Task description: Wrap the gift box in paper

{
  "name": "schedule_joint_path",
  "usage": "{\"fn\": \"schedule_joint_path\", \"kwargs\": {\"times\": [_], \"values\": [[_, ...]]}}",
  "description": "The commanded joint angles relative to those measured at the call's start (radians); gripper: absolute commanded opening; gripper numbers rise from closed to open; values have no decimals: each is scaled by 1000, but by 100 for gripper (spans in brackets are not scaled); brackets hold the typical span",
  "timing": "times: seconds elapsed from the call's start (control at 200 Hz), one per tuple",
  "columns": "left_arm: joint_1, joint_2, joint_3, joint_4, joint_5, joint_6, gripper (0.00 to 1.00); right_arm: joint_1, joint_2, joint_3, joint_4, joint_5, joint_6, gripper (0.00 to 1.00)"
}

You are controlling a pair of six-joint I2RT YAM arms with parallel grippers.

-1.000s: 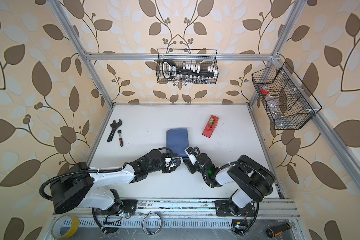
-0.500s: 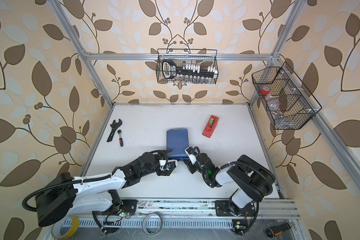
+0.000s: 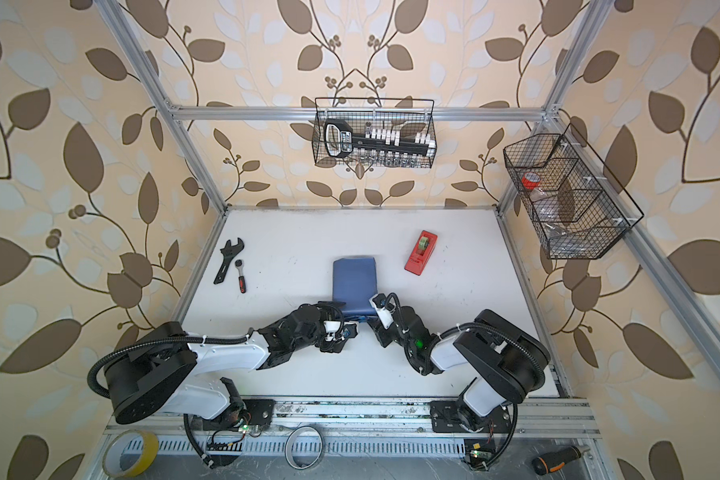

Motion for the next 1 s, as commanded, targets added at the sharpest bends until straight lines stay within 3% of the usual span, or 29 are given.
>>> {"fn": "schedule_joint_path", "kwargs": {"times": [0.0, 0.47, 0.994], "values": [[15, 35, 33, 113, -31, 54, 99, 0, 20, 25, 28, 7, -6, 46], [82, 105, 5, 214, 24, 37, 93, -1, 17, 27, 24, 9, -3, 45], [115, 165, 20, 229, 74, 3, 73, -10, -32, 6, 6, 14, 1, 47]]}}
